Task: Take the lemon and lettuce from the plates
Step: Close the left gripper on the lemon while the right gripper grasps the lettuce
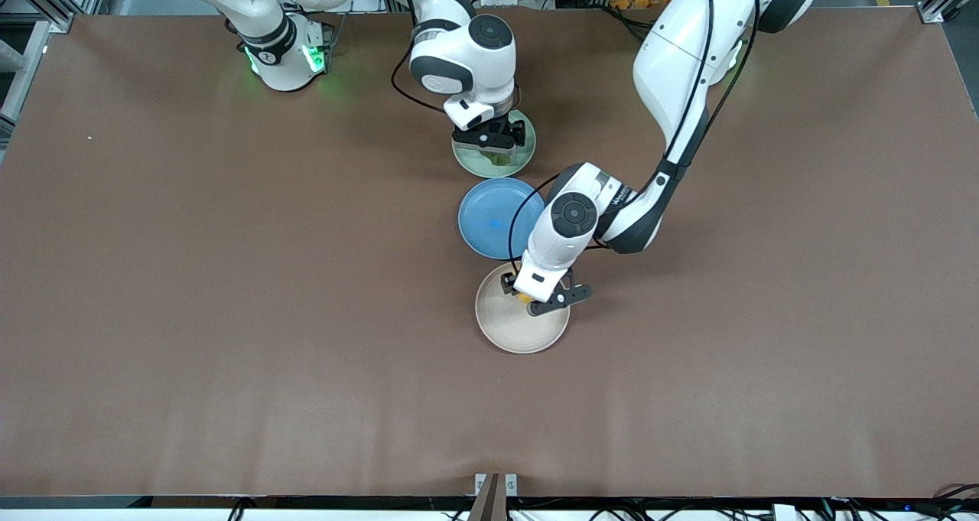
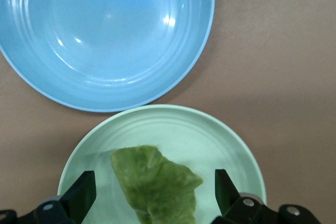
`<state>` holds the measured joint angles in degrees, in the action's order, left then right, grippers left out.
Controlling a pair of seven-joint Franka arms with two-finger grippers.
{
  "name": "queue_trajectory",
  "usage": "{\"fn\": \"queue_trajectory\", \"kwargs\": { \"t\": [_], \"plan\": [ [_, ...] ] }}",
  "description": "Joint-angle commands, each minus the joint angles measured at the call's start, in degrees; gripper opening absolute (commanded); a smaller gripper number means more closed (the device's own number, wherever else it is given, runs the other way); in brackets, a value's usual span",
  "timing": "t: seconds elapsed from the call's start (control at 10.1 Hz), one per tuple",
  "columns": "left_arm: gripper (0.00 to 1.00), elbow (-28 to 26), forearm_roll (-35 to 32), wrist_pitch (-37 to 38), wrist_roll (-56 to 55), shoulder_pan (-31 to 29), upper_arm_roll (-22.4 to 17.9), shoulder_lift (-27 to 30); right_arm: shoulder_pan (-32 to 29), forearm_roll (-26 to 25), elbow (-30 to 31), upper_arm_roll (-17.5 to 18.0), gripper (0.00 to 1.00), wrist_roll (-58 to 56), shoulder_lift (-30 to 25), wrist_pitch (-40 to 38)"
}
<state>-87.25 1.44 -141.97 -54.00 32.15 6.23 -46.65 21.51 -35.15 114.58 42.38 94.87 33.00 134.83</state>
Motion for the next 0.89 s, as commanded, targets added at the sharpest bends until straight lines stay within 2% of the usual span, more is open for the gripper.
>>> {"fn": "queue_trajectory", "kwargs": {
  "t": [0.0,0.1,0.2,0.4,0.79],
  "plan": [
    [0.19,0.85,-1.70,-0.59,-1.63,0.11,-0.78,-0.46,0.29,-5.53,-1.11,0.69,1.00,6.01,3.47,1.48],
    [0.03,0.94,-1.70,-0.59,-1.46,-0.06,-0.95,0.07,0.46,-6.85,-1.11,0.69,1.00,6.90,4.26,1.57],
    [0.00,0.94,-1.79,-0.50,-1.54,-0.41,-0.95,1.55,0.90,-7.13,-1.11,0.69,1.00,7.34,4.61,1.57],
    [0.00,0.86,-1.87,0.81,-1.46,-2.43,-0.87,5.41,1.17,-7.22,-1.02,0.60,1.00,7.70,4.88,1.57],
    [0.00,0.94,-1.87,9.58,2.13,-8.40,-0.69,14.81,2.75,-8.79,-1.02,0.69,1.00,9.27,6.02,1.57]
  ]
}}
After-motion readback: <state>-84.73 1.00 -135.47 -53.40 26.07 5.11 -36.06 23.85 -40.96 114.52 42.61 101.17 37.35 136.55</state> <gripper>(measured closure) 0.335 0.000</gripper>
